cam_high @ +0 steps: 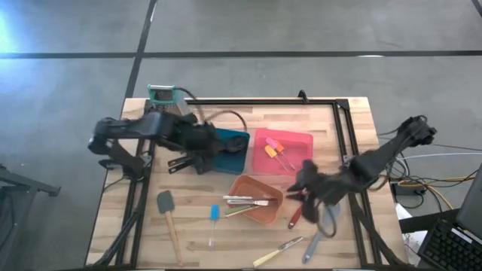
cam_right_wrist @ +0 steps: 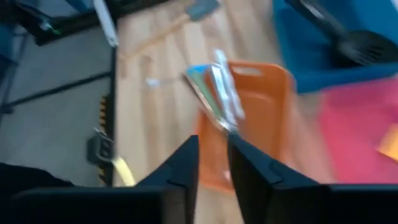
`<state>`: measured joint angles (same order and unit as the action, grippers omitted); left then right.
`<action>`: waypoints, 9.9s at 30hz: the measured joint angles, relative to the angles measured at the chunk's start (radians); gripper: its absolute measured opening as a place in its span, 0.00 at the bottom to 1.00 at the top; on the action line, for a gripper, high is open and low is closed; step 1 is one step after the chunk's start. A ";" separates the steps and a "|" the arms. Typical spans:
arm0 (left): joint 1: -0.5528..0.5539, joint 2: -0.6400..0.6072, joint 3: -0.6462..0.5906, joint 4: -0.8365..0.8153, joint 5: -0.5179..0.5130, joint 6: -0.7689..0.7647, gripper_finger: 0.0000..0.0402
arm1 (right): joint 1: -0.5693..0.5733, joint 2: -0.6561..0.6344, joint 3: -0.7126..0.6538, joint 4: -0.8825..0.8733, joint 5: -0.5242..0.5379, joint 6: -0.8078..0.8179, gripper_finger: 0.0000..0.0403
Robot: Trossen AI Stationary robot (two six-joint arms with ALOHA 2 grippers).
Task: Pick & Place Kitchen Items
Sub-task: Adjust the orange bin, then adjust the black serving spoon in the blue bin, then adjust the red bin
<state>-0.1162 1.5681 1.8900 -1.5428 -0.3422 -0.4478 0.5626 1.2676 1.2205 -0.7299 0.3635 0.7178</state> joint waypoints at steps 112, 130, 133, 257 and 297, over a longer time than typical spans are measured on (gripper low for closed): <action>0.255 -0.015 -0.671 0.478 0.295 0.243 0.64 | -0.116 -0.242 0.083 -0.497 0.321 0.116 0.02; 0.212 0.141 -0.633 0.391 0.154 0.400 0.64 | -0.130 -0.352 0.083 -0.495 0.405 0.080 0.02; 0.209 0.150 -0.633 0.406 0.201 0.390 0.64 | -0.130 -0.349 0.083 -0.496 0.422 0.080 0.02; 0.271 -0.329 -0.430 0.390 -0.019 0.107 0.64 | -1.069 0.667 0.231 0.007 -0.503 -0.482 0.02; 0.272 -0.329 -0.432 0.342 -0.017 0.109 0.64 | -0.981 -0.125 -0.271 -0.320 -0.256 -0.096 0.02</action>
<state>0.1555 1.2392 1.4578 -1.2006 -0.3595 -0.3391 -0.4185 1.1430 0.9496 -1.0499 0.1077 0.6219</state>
